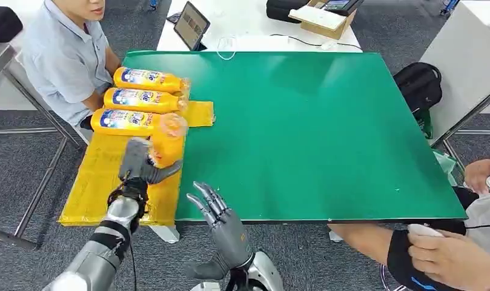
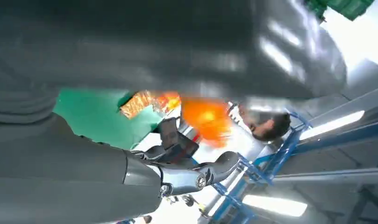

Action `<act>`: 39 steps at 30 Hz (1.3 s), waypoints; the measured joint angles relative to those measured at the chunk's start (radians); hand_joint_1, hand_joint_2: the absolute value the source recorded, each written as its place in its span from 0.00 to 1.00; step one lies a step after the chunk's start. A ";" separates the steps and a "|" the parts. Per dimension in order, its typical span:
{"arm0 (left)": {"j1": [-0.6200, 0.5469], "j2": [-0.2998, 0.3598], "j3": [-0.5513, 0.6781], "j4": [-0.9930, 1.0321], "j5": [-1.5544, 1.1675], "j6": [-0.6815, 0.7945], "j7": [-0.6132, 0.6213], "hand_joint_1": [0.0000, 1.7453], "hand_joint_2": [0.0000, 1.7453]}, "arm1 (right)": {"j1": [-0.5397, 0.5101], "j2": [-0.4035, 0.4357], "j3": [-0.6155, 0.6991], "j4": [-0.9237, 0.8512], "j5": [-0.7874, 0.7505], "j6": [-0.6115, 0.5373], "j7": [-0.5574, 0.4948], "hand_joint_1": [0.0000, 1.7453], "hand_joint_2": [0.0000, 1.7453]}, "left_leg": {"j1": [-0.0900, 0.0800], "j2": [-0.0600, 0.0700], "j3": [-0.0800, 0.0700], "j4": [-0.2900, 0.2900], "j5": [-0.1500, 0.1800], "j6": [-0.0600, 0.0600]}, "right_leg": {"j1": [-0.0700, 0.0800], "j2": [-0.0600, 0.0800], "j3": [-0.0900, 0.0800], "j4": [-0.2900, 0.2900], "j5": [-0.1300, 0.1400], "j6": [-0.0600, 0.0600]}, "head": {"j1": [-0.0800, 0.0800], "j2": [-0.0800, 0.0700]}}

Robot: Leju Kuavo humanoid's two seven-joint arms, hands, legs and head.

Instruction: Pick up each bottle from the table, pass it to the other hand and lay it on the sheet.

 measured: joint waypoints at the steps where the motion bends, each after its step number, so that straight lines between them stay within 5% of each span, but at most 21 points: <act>1: -0.042 0.009 -0.018 0.037 -0.184 0.081 0.043 1.00 1.00 | 0.001 -0.002 -0.002 -0.012 -0.035 0.000 0.000 0.00 0.00 | 0.000 0.000 0.000 0.000 0.000 0.000 | 0.000 0.000 -0.001 0.000 0.000 0.000 | 0.000 0.000; 3: -0.157 0.047 -0.124 0.166 -0.560 0.122 0.177 1.00 1.00 | -0.007 -0.009 0.006 -0.016 -0.081 0.000 0.000 0.00 0.00 | 0.000 0.000 0.000 0.000 0.000 0.000 | 0.000 0.000 0.000 0.000 0.000 0.000 | 0.000 0.000; 6: -0.244 0.065 -0.199 0.276 -0.710 0.095 0.278 1.00 1.00 | -0.015 -0.018 0.021 -0.016 -0.100 0.000 0.000 0.00 0.00 | 0.001 0.000 0.000 0.000 0.001 0.000 | 0.000 0.000 0.000 0.001 0.000 0.000 | 0.000 0.000; 16: -0.346 0.100 -0.288 0.466 -0.811 -0.012 0.401 0.99 1.00 | -0.011 -0.042 0.037 -0.021 -0.168 0.004 0.000 0.00 0.00 | 0.000 0.000 0.000 0.000 0.000 0.000 | 0.000 0.000 0.000 0.001 0.000 0.000 | 0.000 0.000; 18: -0.346 0.102 -0.288 0.485 -0.802 -0.044 0.390 0.82 1.00 | -0.007 -0.050 0.037 -0.025 -0.180 0.017 0.000 0.00 0.00 | 0.000 0.000 0.000 0.000 0.000 0.000 | 0.000 0.000 0.000 0.001 0.000 0.000 | 0.000 0.000; 19: -0.346 0.102 -0.288 0.491 -0.802 -0.057 0.388 0.82 1.00 | -0.006 -0.052 0.037 -0.027 -0.184 0.024 0.000 0.00 0.00 | 0.000 0.000 0.000 0.000 0.000 0.000 | 0.000 0.000 0.000 0.000 0.000 0.000 | 0.000 0.000; 20: -0.346 0.103 -0.288 0.499 -0.804 -0.070 0.388 0.62 1.00 | -0.003 -0.055 0.037 -0.029 -0.192 0.034 0.000 0.00 0.00 | 0.000 0.000 0.000 0.000 0.000 0.000 | 0.000 0.000 0.000 0.000 0.000 0.000 | 0.000 0.000; 21: -0.348 0.103 -0.288 0.505 -0.804 -0.079 0.386 0.23 1.00 | 0.000 -0.057 0.036 -0.030 -0.196 0.041 0.000 0.00 0.00 | 0.000 0.000 0.000 0.000 0.000 0.000 | 0.000 0.000 0.000 0.000 0.000 0.000 | 0.000 0.000; 23: -0.353 0.103 -0.288 0.514 -0.804 -0.091 0.381 0.00 1.00 | 0.004 -0.062 0.036 -0.032 -0.199 0.049 0.000 0.00 0.00 | 0.000 0.000 0.000 0.000 0.000 0.000 | 0.000 0.000 0.000 0.001 0.000 0.000 | 0.000 0.000; 39: -0.341 0.105 -0.227 0.529 -0.674 -0.200 0.191 0.00 1.00 | 0.040 -0.082 0.014 -0.097 -0.263 0.068 0.000 0.00 0.00 | 0.000 -0.001 0.001 0.000 0.000 0.000 | 0.000 0.000 0.002 0.001 0.000 0.000 | 0.000 0.000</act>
